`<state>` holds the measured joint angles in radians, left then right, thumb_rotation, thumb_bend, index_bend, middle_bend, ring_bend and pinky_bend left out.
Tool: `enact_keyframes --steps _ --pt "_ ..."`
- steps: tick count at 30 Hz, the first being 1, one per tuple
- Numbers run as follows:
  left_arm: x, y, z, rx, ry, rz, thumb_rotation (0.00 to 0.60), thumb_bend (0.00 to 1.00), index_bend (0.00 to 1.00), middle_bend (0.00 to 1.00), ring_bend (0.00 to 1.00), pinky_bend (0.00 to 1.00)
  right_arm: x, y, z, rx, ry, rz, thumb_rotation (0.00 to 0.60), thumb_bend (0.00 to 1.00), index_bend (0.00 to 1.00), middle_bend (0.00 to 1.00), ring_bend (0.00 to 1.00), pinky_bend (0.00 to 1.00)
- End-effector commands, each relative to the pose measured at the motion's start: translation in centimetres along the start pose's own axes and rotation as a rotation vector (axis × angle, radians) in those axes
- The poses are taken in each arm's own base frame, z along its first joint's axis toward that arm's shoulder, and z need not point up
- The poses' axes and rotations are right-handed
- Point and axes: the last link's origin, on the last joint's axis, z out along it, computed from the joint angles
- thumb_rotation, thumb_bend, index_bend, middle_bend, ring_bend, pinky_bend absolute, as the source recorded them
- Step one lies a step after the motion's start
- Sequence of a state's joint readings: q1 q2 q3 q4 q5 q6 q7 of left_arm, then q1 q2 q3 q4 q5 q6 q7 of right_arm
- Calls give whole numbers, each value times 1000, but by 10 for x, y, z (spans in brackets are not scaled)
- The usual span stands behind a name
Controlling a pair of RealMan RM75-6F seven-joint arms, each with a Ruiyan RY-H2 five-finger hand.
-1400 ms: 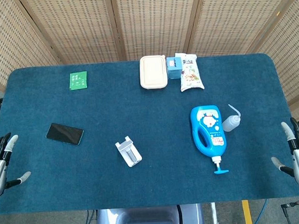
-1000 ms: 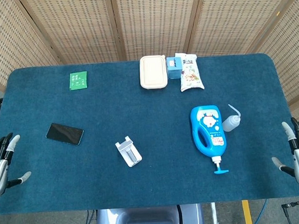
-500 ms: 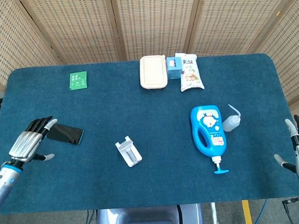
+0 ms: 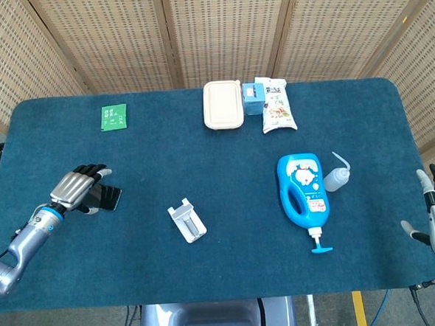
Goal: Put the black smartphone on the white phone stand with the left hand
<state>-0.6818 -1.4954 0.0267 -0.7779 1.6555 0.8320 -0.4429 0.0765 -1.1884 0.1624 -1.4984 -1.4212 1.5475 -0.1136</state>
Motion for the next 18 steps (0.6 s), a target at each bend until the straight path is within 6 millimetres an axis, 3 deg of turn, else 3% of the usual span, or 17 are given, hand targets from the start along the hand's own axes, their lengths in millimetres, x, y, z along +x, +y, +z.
enact_keyframes --steps 1,8,18 --pt "-6 9 12 -25 -31 -4 600 0 155 128 125 154 0 0 0 -1 -1 -1 600 93 0 0 0 0" --pt "-8 16 21 -35 -54 9 600 17 158 132 134 164 -1 1 1 -6 -5 2 600 94 0 0 0 0" --pt "-14 9 19 -14 -74 17 600 19 169 139 134 164 -2 2 2 -6 -12 7 600 93 0 0 0 0"
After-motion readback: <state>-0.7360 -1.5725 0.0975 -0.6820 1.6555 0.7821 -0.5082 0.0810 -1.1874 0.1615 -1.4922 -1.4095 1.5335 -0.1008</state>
